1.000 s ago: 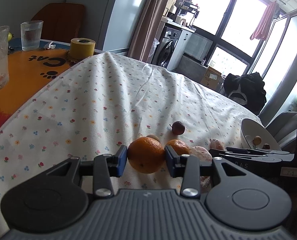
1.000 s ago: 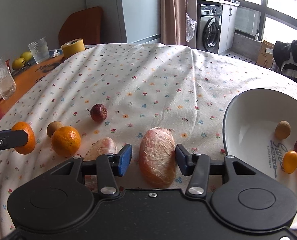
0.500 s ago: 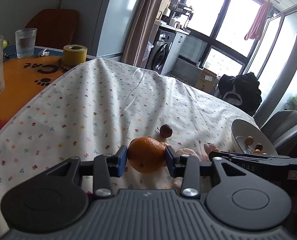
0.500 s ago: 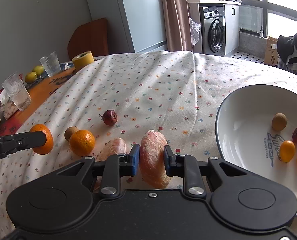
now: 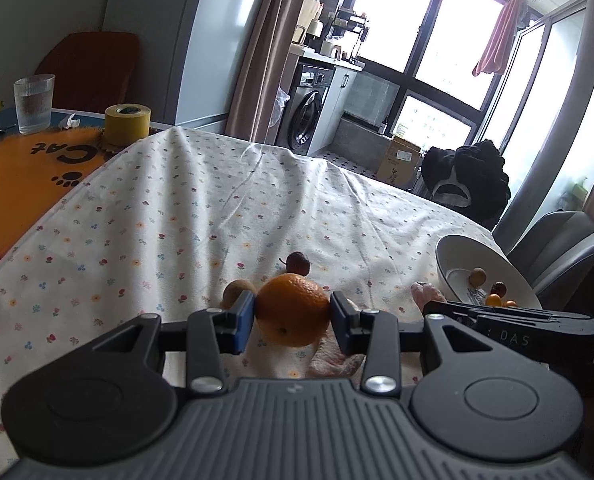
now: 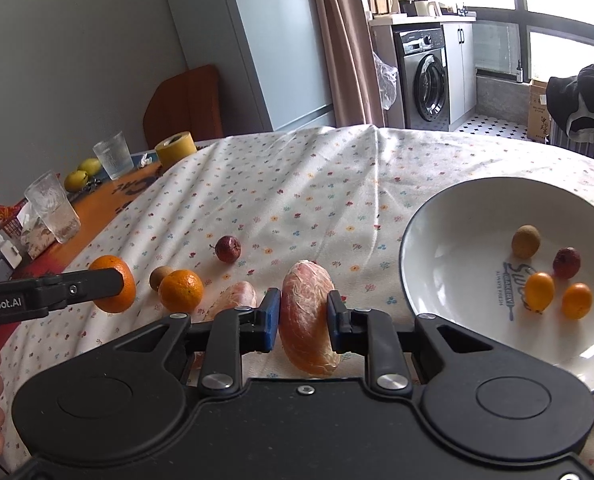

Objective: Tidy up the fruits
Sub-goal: 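Carry the large orange in the left tool while the right tool carries the wrapped piece to the bowl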

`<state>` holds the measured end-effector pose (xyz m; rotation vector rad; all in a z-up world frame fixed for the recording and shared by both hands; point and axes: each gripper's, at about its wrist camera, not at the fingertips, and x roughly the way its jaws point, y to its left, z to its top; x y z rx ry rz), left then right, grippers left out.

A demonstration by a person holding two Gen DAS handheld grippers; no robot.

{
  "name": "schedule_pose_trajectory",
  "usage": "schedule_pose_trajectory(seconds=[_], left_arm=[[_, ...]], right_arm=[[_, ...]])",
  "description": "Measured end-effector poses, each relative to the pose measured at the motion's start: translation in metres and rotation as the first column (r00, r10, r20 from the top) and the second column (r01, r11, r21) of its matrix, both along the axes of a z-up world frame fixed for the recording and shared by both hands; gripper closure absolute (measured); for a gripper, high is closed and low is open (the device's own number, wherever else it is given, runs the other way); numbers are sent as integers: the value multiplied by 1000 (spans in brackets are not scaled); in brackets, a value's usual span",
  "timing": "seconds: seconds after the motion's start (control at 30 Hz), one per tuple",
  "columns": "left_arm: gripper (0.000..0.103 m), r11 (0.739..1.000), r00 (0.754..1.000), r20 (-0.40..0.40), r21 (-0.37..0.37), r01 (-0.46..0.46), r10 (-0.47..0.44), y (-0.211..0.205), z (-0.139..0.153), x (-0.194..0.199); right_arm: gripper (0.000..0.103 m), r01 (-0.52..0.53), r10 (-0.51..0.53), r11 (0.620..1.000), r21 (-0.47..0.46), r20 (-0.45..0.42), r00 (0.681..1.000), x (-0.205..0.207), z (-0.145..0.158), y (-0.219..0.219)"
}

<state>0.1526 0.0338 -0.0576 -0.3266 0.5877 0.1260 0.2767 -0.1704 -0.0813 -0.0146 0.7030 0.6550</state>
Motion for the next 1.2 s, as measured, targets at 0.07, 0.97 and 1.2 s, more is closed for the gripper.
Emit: schedule_pose_trajectory(seconds=[0.07, 0.97, 1.2], left_arm=[[64, 1000, 1000, 7, 5, 10, -10, -4, 3, 1], [64, 982, 983, 41, 73, 175, -178, -90, 23, 56], [64, 975, 977, 39, 88, 204, -208, -106, 24, 72]], right_arm=[[80, 8, -8, 1000, 6, 13, 1000, -2, 5, -6], [80, 216, -219, 976, 40, 83, 972, 15, 23, -111], [80, 263, -266, 964, 47, 84, 960, 21, 21, -132]])
